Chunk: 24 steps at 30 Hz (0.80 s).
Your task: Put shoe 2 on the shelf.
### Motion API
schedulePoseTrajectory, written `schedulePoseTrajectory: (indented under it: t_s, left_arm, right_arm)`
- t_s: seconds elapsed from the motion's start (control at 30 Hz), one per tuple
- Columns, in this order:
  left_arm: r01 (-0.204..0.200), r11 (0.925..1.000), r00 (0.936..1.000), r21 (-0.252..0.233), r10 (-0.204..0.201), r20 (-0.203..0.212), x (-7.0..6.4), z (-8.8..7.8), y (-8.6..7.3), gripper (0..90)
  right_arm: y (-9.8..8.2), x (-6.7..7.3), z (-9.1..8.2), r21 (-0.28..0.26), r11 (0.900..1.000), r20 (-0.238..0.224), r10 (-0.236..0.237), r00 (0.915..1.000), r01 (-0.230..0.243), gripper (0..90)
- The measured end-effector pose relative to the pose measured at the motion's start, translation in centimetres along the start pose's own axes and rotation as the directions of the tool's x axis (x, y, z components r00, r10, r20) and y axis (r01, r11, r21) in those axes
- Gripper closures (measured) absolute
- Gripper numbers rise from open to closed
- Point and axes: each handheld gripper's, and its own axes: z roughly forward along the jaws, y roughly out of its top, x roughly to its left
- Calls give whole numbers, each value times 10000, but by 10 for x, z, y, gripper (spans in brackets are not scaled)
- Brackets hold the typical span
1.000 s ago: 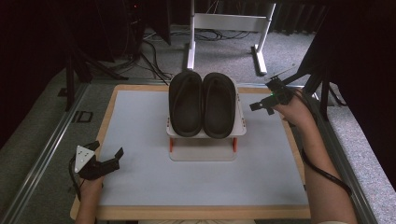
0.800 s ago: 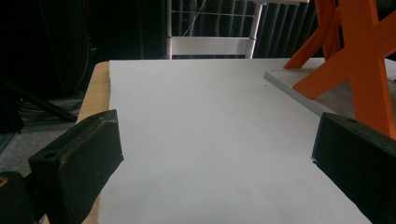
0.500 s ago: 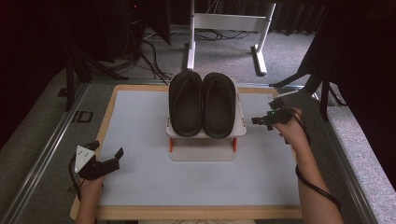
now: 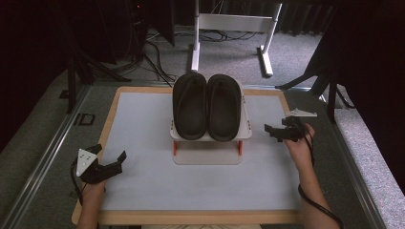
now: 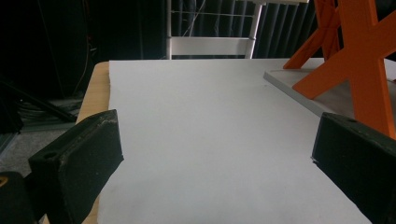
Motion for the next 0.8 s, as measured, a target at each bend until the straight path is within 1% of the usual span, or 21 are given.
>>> schedulePoseTrajectory:
  t_s: [0.07,0.13,0.2,0.23,0.27,0.3,0.37,0.4,0.47,0.53,0.6,0.63,0.8]
  left_arm:
    - [-16,10000,10000,19,16,-3,0,0,0,11]
    - [-23,10000,10000,15,23,-4,0,0,0,11]
    - [-18,10000,10000,17,18,-10,0,0,0,11]
    - [-19,10000,10000,17,19,-9,0,0,0,11]
    - [-17,10000,10000,19,17,-15,0,0,0,11]
    - [-20,10000,10000,20,20,-11,0,0,0,11]
    - [-19,10000,10000,20,19,-19,0,0,0,11]
    - [-19,10000,10000,18,19,-20,0,0,0,11]
    - [-22,10000,10000,21,22,-24,0,0,0,11]
    - [-28,10000,10000,15,28,-21,0,0,0,11]
    - [-38,10000,10000,22,38,-27,0,0,0,11]
    - [-36,10000,10000,11,36,-21,0,0,0,11]
    - [-71,10000,10000,31,71,-16,0,0,0,11]
  right_arm:
    - [-8,-3,-2,-309,9995,179,70,9998,-64,123]
    - [-14,-6,-4,-554,9984,456,146,9989,-121,123]
    - [-21,-8,-7,-799,9964,470,304,9984,-265,122]
    - [-24,-9,-9,-932,9953,502,323,9982,-275,122]
    - [-27,-9,-10,-994,9947,390,314,9987,-274,122]
    - [-31,-9,-11,-1081,9939,381,253,9990,-211,122]
    - [-37,-8,-13,-1101,9938,679,-53,9977,128,120]
    - [-41,-7,-15,-1187,9928,756,-62,9971,152,118]
    - [-47,-8,-18,-1281,9917,970,49,9953,76,106]
    - [-53,-10,-21,-1394,9902,1033,226,9944,-80,106]
    - [-58,-11,-23,-1463,9892,1203,298,9923,-119,106]
    - [-60,-11,-25,-1503,9885,1183,324,9924,-143,106]
    - [-73,-11,-34,-1770,9839,1448,522,9881,-260,106]
